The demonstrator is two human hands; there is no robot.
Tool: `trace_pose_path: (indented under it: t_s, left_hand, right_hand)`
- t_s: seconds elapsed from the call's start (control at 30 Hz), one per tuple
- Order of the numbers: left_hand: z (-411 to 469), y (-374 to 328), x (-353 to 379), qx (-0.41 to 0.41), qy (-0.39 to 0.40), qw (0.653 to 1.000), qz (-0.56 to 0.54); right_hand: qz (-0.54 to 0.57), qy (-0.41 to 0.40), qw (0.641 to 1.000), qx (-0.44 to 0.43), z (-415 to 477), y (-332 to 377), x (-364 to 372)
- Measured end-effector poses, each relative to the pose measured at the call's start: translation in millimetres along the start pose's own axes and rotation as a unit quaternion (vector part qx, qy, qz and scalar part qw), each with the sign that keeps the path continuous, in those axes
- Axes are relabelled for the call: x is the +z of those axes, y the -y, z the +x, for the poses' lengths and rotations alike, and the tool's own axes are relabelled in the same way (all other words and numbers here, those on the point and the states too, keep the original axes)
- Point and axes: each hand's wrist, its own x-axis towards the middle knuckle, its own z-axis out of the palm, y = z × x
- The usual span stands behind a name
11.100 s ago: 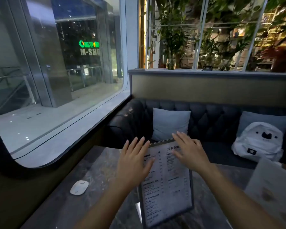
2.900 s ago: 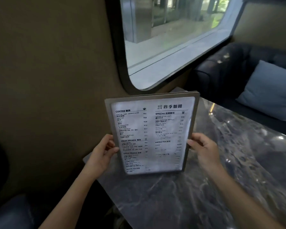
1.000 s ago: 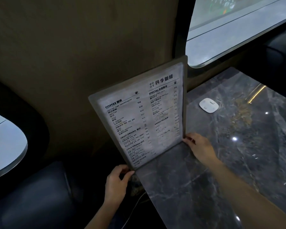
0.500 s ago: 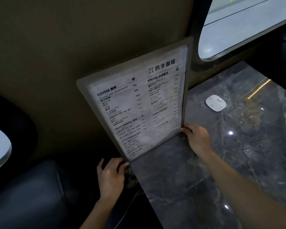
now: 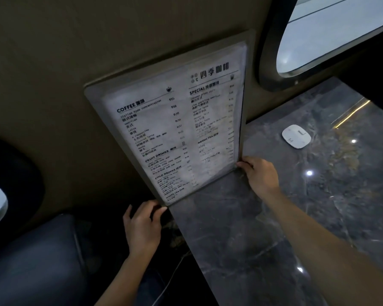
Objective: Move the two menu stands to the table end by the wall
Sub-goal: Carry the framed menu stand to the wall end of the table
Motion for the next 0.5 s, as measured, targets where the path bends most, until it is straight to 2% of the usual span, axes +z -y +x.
trace_pose_path:
  t_s: [0.3,0.5]
  left_hand:
    - [-10.0,-8.5,-11.3,-0.049,0.023,0.997,-0.054]
    - [-29.6,-36.7,-19.6,0.036,-0.013,0.999,-0.036]
  right_hand:
    - [-0.033,0.001,0.999,0.004,-26.6,-7.4,-8.1]
    - [-0.066,0.033,0.997,0.002,-68.8,-37.1,-27.0]
